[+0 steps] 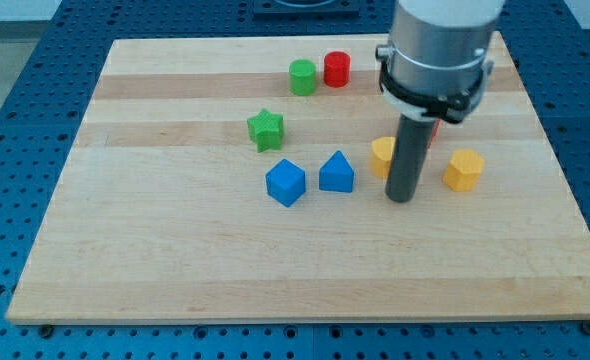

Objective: Keep the yellow hexagon at the bottom right side of the red star

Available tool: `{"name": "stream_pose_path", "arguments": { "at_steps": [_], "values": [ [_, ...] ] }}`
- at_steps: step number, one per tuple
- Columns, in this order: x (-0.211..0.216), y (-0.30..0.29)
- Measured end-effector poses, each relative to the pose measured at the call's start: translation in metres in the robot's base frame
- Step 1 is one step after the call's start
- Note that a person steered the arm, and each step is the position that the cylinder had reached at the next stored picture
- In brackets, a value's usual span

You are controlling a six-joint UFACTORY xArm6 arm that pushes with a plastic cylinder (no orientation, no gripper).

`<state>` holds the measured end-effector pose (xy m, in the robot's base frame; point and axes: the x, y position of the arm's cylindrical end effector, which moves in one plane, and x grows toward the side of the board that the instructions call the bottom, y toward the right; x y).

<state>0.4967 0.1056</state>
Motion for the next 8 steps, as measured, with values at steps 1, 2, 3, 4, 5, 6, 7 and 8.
{"name": "stream_pose_path", "arguments": {
  "at_steps": [1, 2, 3, 4, 5, 6, 7, 8],
  "values": [
    [0.034, 0.021],
    [0.040, 0.043],
    [0.028, 0.063],
    [0.009, 0.081],
    [-0.004, 0.096],
    [-0.008, 0.108],
    [-0.009, 0.115],
    [-0.009, 0.115]
  ]
}}
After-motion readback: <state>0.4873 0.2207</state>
